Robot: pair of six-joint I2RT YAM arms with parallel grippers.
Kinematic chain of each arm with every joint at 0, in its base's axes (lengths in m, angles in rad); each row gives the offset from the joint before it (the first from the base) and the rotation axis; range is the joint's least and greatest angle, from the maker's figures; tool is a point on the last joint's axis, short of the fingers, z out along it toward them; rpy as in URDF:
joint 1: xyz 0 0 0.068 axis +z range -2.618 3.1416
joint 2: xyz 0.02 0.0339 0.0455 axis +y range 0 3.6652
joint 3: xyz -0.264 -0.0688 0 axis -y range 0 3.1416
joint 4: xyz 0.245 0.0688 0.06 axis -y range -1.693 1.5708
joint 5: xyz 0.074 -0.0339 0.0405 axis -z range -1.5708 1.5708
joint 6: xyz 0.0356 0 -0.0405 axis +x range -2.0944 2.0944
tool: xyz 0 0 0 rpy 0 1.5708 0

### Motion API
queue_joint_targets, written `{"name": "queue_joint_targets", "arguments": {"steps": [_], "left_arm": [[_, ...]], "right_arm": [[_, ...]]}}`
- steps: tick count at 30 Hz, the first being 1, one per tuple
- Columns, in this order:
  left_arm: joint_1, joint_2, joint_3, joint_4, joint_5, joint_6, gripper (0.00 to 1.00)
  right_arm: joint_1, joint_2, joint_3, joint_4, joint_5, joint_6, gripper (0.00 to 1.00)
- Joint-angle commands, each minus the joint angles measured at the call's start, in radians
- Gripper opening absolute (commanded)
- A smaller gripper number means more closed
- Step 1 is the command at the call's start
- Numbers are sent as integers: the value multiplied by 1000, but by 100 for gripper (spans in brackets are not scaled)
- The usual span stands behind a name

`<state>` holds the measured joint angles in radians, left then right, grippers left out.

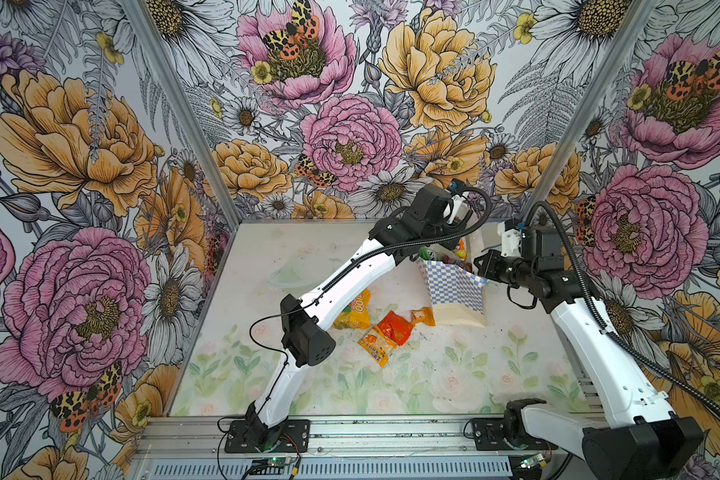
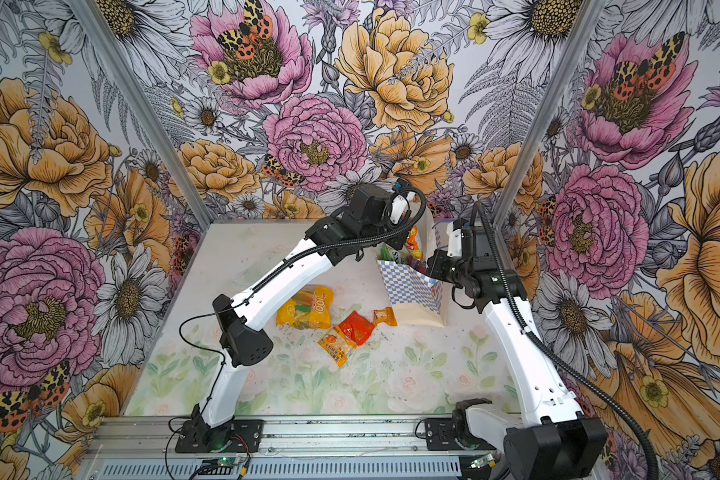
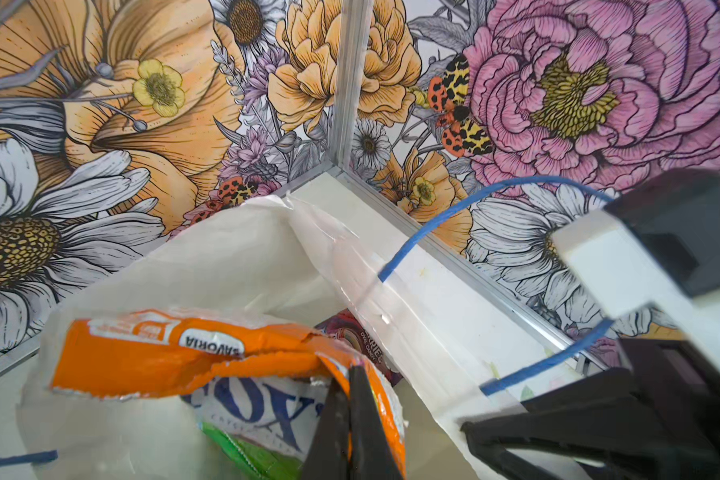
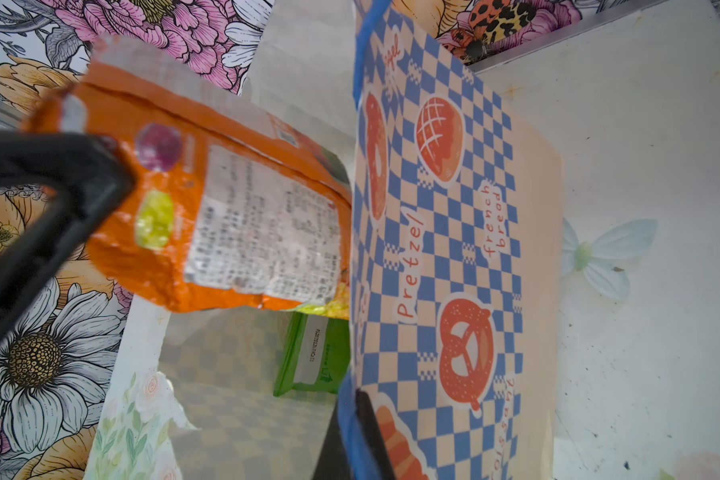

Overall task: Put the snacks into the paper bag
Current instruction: 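Carry the orange bag over the paper bag and lower it inside, then open the left gripper to release the orange bag into the paper bag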

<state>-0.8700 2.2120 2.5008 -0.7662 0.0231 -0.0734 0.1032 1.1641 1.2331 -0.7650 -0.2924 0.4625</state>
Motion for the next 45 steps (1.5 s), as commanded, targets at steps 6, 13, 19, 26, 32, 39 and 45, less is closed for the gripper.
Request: {"name": "queue_joint_targets", "arguments": {"steps": [6,13,19,26,32,39,45], "left_arm": [[15,25,44,12,97,52,0],[17,58,49,10,119,81,0],[16,85,47,-3,120,104,0],[16,117,55,-18,157,118,0],[17,146,79,-23,221,121,0],[14,178,102,-58,208,124,0],[6,155,106,-75,145,123,29]], "right_arm": [[3,-31,9,47,-25,-5,0],[3,-37,12,47,-24,-3,0],[2,-39,19,41,-15,-13,0],[-3,-37,14,29,11,-27,0],[-4,-35,-4,30,6,-21,0],[-5,-43,-8,29,11,-24,0],[-11,-40,-9,20,46,-33,0]]}}
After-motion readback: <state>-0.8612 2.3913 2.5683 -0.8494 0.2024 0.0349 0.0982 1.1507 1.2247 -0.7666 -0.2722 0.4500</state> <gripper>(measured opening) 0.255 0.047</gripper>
